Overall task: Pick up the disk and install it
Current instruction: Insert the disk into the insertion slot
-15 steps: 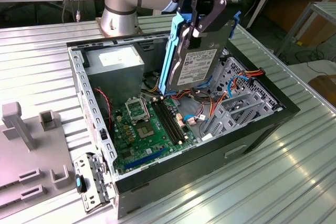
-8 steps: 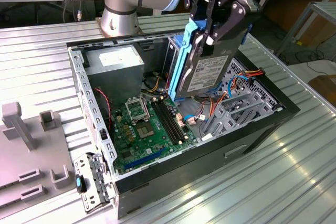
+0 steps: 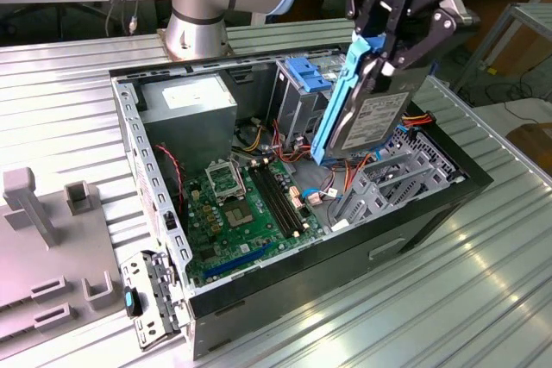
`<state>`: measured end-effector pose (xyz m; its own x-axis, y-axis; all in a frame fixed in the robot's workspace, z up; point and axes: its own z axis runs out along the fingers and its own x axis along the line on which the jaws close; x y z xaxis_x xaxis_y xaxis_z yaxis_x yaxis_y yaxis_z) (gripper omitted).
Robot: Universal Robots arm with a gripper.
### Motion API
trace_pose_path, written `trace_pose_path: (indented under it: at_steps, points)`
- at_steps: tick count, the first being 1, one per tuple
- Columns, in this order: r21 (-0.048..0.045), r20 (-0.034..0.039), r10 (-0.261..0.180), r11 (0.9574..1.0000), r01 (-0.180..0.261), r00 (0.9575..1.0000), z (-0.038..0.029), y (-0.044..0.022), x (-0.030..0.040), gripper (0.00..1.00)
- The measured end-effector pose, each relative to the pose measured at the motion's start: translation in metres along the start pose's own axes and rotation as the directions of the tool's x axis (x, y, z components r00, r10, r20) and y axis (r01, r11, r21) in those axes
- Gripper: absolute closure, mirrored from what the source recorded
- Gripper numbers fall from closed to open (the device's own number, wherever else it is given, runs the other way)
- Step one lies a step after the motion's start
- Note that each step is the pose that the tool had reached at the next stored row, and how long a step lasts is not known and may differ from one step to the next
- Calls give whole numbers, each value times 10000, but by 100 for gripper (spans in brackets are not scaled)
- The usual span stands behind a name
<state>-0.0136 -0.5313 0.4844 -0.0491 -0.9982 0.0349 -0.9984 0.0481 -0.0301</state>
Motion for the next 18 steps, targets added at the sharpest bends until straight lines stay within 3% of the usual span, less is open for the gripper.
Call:
trace_pose_path:
  at_steps: [1,2,5,7,8,10,12,13,18]
  points:
    - [1,2,-1,10000,1,10000,8,-102,4,63]
    - [0,1,0,10000,0,10000,12,-122,38,63]
    - [0,4,-1,10000,1,10000,26,-165,230,63]
    - [0,1,0,10000,0,10000,31,-227,269,63]
    - [0,3,0,10000,0,10000,39,-320,286,63]
    - [0,2,0,10000,0,10000,47,-424,302,63]
    - [0,2,1,10000,-1,10000,62,-611,332,63]
    - [-1,2,-1,10000,1,10000,66,-661,338,63]
    - [20,13,-329,9995,329,9995,146,-699,344,63]
